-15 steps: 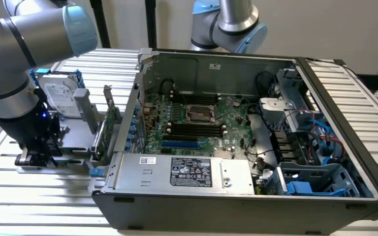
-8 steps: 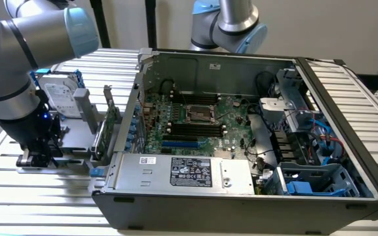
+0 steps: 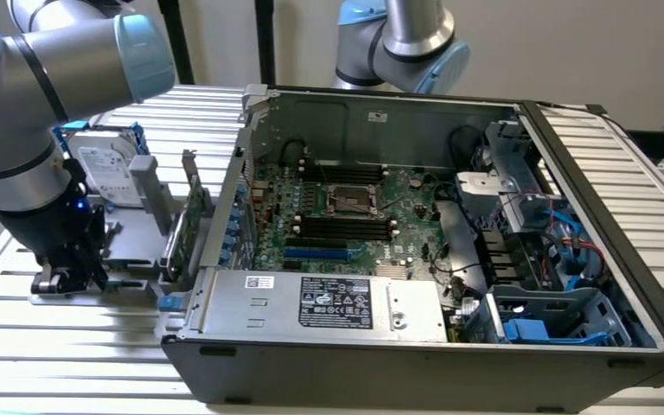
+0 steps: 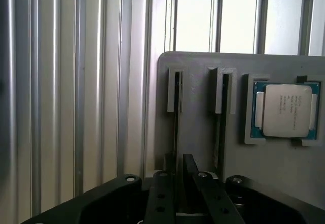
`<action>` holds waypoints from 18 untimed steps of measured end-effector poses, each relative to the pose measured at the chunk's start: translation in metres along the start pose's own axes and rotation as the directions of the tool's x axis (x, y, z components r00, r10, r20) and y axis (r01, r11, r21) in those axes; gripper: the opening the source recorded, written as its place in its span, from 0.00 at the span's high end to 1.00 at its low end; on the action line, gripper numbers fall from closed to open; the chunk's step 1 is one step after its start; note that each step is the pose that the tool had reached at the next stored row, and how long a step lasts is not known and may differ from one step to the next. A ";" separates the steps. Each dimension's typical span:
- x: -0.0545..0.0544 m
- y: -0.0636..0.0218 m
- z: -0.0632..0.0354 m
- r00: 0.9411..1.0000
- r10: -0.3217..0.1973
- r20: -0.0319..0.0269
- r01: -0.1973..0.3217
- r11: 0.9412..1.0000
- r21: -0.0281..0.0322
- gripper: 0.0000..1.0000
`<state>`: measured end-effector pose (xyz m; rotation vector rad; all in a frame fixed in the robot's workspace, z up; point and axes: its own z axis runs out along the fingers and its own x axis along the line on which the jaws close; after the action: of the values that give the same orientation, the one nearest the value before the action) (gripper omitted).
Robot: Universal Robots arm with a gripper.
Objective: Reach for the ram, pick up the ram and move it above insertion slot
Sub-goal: 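Pick up the ram and move it above insertion slot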
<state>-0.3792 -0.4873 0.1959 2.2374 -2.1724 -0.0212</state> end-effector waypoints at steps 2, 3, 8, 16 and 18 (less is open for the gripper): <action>0.000 0.0000 0.0000 1.000 0.000 0.000 0.000 1.000 -0.002 0.81; 0.000 -0.0001 0.0000 1.000 0.000 0.000 0.000 1.000 -0.003 0.87; 0.001 -0.0006 0.0000 1.000 0.000 0.000 0.000 1.000 -0.007 0.87; 0.001 -0.0025 -0.0001 1.000 0.010 0.001 -0.010 1.000 -0.011 0.87; 0.001 -0.0026 -0.0001 1.000 0.018 0.001 -0.018 1.000 -0.012 0.87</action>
<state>-0.3766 -0.4883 0.1959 2.2118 -2.1869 -0.0349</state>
